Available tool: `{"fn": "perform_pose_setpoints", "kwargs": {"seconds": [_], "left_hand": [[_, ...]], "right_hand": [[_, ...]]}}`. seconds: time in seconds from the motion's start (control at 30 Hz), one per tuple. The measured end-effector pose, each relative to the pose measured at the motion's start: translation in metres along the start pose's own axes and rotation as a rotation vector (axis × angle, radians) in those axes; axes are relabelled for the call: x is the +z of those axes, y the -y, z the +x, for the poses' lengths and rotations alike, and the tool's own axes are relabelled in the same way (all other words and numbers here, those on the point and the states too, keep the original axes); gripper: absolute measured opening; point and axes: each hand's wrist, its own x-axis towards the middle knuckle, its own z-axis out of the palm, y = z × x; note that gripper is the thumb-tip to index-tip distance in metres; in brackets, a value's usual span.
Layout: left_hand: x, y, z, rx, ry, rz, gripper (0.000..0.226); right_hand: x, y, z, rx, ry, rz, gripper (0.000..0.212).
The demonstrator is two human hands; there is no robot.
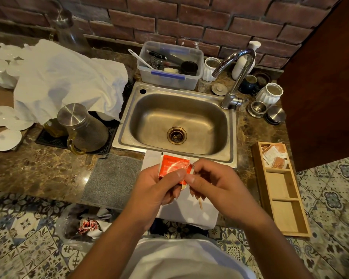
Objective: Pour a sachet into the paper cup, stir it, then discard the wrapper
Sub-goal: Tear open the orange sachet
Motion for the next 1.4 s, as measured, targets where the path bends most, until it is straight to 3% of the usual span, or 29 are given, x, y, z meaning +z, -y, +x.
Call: {"fn": "perform_pose_setpoints", "kwargs": {"seconds": [0.27,0.77,0.87,1.03,1.4], "left_hand": [[0.008,0.002,-0.002,0.028,-0.057,-0.014,0.018],[0.014,0.005,-0.002,-0.105,-0.134,-0.164,0.025],[0.011,0.003,-0.001,-0.097,-0.095,-0.120,0.022],[0.008,0.000,-0.001,-0.052,-0.091,-0.060,0.024],[0.003,0.001,-0.006,-0.051,-0.052,-0.036,0.026]], "right_hand": [[0.002,-0.002,0.001,-0.090,-0.063,-0.086,0.012],[0.017,-0.019,-0.001,-0.480,-0.334,-0.702,0.008],[0.018,-0.016,-0.003,-0.358,-0.320,-0.496,0.008],[0.011,-0.008,-0.003,-0.062,-0.138,-0.055,0.006],[0.010,-0.006,-0.001,-0.026,-0.099,0.123,0.014]]}}
